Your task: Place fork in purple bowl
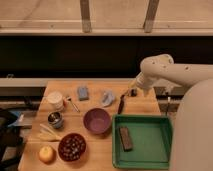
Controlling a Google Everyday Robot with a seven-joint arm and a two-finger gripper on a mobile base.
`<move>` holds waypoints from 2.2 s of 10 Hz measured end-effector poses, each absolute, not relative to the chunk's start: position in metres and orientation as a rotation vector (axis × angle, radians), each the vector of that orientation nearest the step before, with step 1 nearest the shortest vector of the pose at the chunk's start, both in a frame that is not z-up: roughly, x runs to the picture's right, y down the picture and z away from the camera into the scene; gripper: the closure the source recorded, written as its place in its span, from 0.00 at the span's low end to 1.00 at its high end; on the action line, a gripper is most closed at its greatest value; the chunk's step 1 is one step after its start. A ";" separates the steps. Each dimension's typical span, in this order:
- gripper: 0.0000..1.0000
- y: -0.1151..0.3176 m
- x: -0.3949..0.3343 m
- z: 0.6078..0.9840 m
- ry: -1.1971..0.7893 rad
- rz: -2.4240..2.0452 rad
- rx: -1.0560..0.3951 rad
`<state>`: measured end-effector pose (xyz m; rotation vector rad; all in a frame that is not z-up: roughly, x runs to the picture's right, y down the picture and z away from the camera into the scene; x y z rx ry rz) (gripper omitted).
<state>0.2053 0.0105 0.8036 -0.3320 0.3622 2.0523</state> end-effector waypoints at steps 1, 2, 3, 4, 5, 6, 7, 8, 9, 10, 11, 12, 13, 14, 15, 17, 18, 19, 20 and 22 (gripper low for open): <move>0.38 0.011 0.205 0.804 0.362 2.052 -0.332; 0.38 0.010 0.205 0.804 0.362 2.052 -0.332; 0.38 0.011 0.205 0.804 0.362 2.052 -0.332; 0.38 0.011 0.205 0.804 0.362 2.052 -0.332; 0.38 0.010 0.205 0.804 0.362 2.052 -0.332; 0.38 0.011 0.205 0.804 0.363 2.052 -0.332; 0.38 0.010 0.205 0.804 0.362 2.052 -0.332; 0.38 0.011 0.205 0.804 0.363 2.052 -0.332; 0.38 0.011 0.205 0.804 0.363 2.052 -0.332; 0.38 0.011 0.205 0.804 0.363 2.052 -0.332; 0.38 0.011 0.205 0.804 0.363 2.052 -0.332; 0.38 0.011 0.205 0.804 0.363 2.052 -0.332; 0.38 0.011 0.205 0.804 0.363 2.052 -0.332; 0.38 0.011 0.205 0.804 0.363 2.052 -0.332; 0.38 0.011 0.205 0.804 0.363 2.052 -0.332; 0.38 0.011 0.205 0.804 0.362 2.050 -0.333; 0.38 0.008 0.201 0.803 0.354 2.038 -0.336; 0.38 0.005 0.196 0.804 0.346 2.022 -0.338; 0.38 -0.001 0.184 0.805 0.332 1.995 -0.350; 0.38 -0.010 0.163 0.809 0.315 1.928 -0.374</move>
